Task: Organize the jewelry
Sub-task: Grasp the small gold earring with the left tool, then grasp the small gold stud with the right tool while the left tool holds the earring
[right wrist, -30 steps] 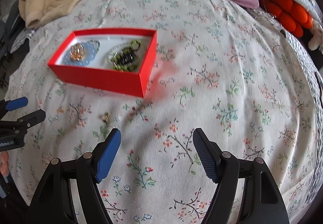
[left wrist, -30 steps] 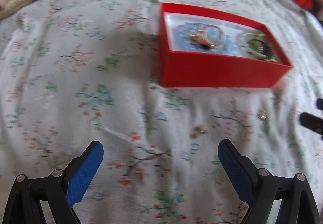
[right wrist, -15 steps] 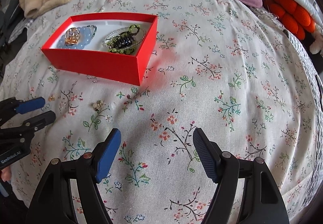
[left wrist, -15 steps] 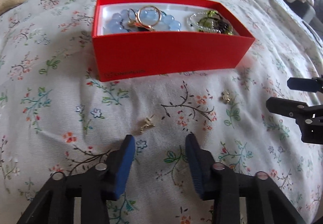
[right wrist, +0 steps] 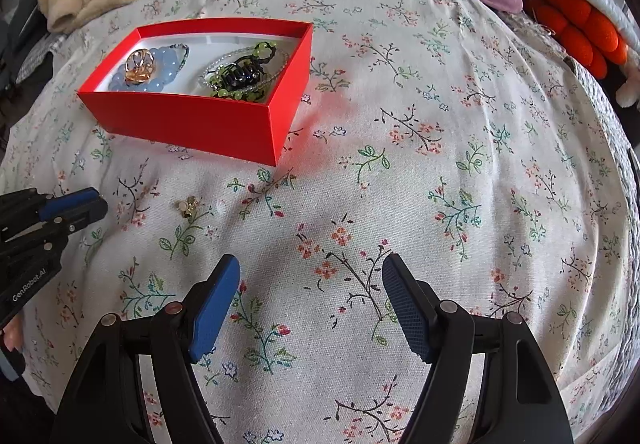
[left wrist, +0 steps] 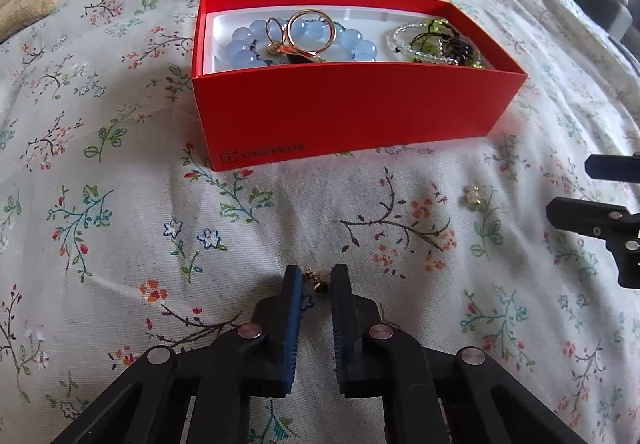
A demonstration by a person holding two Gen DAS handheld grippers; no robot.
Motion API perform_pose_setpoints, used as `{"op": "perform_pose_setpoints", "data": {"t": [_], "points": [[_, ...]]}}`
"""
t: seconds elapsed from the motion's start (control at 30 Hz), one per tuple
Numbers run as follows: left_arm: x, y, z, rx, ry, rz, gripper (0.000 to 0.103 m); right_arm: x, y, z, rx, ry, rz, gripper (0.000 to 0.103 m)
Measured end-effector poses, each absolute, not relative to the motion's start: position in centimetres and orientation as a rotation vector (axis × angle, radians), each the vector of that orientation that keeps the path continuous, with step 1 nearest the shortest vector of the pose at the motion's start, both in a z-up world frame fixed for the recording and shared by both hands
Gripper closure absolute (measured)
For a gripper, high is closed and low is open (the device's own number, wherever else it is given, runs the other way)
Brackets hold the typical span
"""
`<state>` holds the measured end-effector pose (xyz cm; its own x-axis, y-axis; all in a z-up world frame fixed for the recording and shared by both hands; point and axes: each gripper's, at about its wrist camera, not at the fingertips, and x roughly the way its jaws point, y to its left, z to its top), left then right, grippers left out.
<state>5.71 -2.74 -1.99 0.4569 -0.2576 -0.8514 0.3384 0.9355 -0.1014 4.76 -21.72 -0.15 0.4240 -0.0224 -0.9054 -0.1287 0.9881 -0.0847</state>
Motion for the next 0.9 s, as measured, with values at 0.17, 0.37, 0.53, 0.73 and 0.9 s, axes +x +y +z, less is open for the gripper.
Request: {"op": "perform_pose_setpoints", "data": {"t": [0.17,0.37,0.53,0.73,0.9], "points": [[5.7,-2.2,-1.2,0.076,1.041,-0.355,0.1,5.0,-21.3,-0.2,-0.143,1.135,0.074,0.027],[5.7,-0.6,0.1,0.043,1.024,-0.318,0.1,5.4,-19.9,-0.7,-0.116,1.146,0.117,0.027],[5.6,0.7,0.3,0.023,1.032,-0.292,0.1,5.9,-17.9,-1.6,-0.096,1.158,0.154,0.026],[5.6,1.3,0.2,0.023,1.035,-0.281,0.1,6.4,-15.4,-2.0,-0.13,1.132,0.173,0.039],[5.5,1.7,0.2,0.027,1.038,-0.281,0.1,6.9,-14.3,-2.0,-0.148,1.122,0.196,0.058]]}}
